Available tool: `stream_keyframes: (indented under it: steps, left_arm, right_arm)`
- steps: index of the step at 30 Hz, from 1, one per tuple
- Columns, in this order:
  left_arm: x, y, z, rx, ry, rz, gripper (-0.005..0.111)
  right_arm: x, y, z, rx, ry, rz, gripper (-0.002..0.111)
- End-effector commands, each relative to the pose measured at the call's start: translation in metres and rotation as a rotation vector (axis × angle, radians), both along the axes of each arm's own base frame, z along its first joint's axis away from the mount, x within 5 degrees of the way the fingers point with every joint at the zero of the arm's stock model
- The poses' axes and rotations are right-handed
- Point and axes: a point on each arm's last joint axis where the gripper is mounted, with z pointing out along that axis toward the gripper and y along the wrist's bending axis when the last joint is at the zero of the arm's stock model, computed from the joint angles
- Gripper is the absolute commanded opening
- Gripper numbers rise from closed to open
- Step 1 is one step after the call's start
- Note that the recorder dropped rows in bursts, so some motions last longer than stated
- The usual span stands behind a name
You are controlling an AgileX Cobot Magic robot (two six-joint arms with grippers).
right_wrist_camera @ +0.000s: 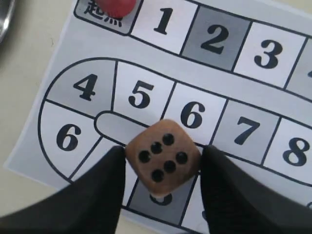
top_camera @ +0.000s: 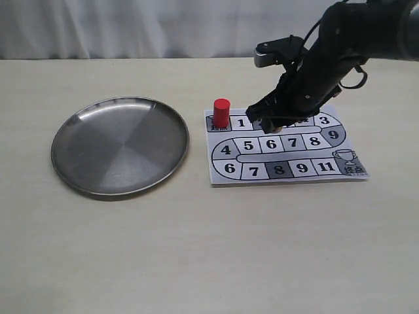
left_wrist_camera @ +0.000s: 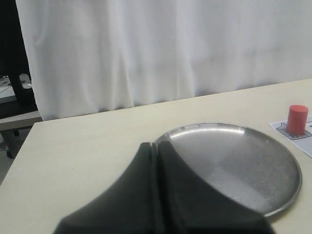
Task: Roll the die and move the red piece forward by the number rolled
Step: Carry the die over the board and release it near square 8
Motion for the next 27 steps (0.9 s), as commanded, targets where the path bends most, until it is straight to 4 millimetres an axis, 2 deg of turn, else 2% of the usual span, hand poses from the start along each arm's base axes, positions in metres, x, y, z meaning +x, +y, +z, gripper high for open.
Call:
stream_keyframes:
  steps: [1, 4, 7, 20, 22, 23, 25, 27]
  left_arm:
    - [0.000, -0.001, 0.000, -0.001, -0.009, -0.009, 0.000]
    - [0.000, -0.001, 0.000, -0.001, -0.009, -0.009, 0.000]
    - [0.000, -0.001, 0.000, -0.001, -0.009, -0.009, 0.000]
    - [0.000, -0.001, 0.000, -0.001, -0.009, -0.009, 0.000]
    - [0.000, -0.001, 0.000, -0.001, -0.009, -0.009, 0.000]
    - [0.000, -0.001, 0.000, -0.001, -0.009, -0.009, 0.000]
    - [0.000, -0.001, 0.000, -0.001, -0.009, -0.009, 0.000]
    - [0.000, -0.001, 0.000, -0.001, -0.009, -0.009, 0.000]
  right_arm:
    - [0.003, -0.002, 0.002, -0.006, -0.045, -0.001, 0.036]
    - [0.004, -0.001, 0.003, -0.003, -0.055, 0.000, 0.057]
    - [0.005, -0.001, 0.003, 0.002, -0.074, -0.002, 0.067]
    - [0.007, -0.001, 0.004, 0.006, -0.092, -0.003, 0.069]
    - [0.006, -0.001, 0.004, 0.004, -0.082, -0.002, 0.067]
    - [0.005, -0.002, 0.004, -0.008, -0.071, 0.004, 0.062]
    - [0.002, -0.004, 0.008, -0.029, -0.063, 0.015, 0.048]
    - [-0.002, -0.008, 0.017, -0.069, -0.061, 0.036, 0.028]
